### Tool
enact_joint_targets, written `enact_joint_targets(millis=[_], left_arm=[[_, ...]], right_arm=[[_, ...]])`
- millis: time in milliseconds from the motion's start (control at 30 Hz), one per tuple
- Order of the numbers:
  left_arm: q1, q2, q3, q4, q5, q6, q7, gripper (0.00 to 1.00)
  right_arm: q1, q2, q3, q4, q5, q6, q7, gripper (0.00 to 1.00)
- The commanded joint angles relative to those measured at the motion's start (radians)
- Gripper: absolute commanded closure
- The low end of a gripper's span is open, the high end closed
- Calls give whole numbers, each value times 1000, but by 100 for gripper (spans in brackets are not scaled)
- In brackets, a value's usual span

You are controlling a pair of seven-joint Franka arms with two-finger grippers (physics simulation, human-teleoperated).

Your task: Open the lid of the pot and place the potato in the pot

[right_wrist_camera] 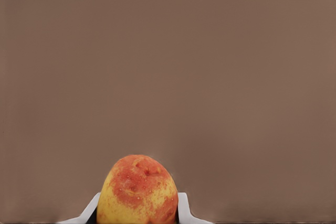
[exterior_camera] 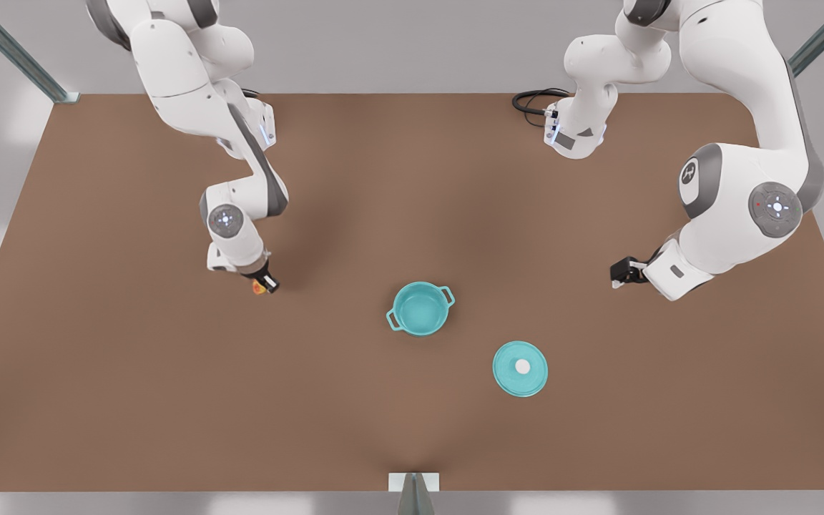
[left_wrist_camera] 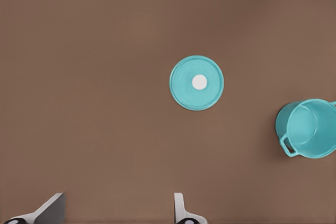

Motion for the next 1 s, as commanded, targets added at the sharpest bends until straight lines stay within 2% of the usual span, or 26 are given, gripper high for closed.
enact_joint_targets(millis=[0,100,233,300,600,733,900,967], left_arm=[[-1,0,0,0,0,-1,68,0],[-1,0,0,0,0,-1,68,0],[1,-2,1,1,0,-1,69,0],[1,0,0,1,0,1,69,0],[1,3,1,0,2,4,68,0],[1,3,1,1,2,4,69,0],[1,3,1,1,2,2,69,0],[1,4,1,1,2,4,68,0]], right_arm=[[1,-25,24,19,38,-89,44,42],[43,-25,46,100,63,-181,108,43],[129,-5,44,298,63,-403,272,43],[187,25,44,381,63,-451,350,43],[270,243,42,772,78,-683,462,43],[285,401,44,994,95,-804,496,43],[320,495,42,1114,92,-816,544,43],[320,550,67,1195,93,-802,545,43]])
